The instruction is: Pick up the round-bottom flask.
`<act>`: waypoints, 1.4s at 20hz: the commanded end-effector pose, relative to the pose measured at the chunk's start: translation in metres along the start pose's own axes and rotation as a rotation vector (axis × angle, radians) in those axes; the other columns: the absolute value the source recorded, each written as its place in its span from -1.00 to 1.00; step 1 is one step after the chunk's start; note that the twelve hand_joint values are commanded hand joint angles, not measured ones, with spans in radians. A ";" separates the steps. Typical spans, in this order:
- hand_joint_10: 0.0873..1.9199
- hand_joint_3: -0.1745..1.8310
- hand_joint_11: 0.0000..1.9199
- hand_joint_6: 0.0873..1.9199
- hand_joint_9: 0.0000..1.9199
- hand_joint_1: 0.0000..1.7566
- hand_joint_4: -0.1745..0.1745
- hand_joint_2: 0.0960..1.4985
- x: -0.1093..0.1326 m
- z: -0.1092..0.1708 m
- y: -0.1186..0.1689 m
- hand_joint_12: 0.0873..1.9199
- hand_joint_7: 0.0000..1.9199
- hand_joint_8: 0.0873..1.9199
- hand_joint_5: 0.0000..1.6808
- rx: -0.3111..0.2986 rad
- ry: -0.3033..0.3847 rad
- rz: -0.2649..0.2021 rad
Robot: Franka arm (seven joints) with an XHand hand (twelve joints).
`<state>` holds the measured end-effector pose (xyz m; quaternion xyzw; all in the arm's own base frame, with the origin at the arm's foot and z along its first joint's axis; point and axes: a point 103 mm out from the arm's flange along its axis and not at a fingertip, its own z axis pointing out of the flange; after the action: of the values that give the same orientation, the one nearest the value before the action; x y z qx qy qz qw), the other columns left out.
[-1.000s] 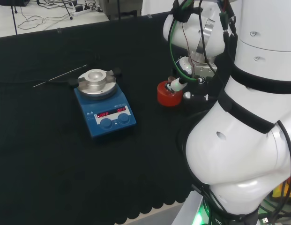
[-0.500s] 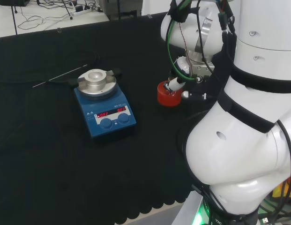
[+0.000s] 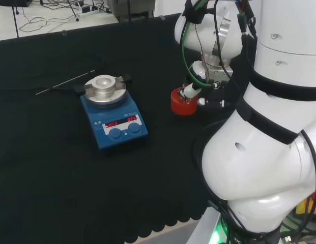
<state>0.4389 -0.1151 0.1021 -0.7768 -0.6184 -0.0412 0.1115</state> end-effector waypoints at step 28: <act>-0.44 0.00 -0.69 -0.15 -0.42 0.28 0.79 -0.28 0.057 -0.107 0.000 0.38 -0.65 -0.38 0.44 0.088 -0.086 -0.008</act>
<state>0.4511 -0.0990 0.1854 -0.7769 -0.6182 0.0002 0.1192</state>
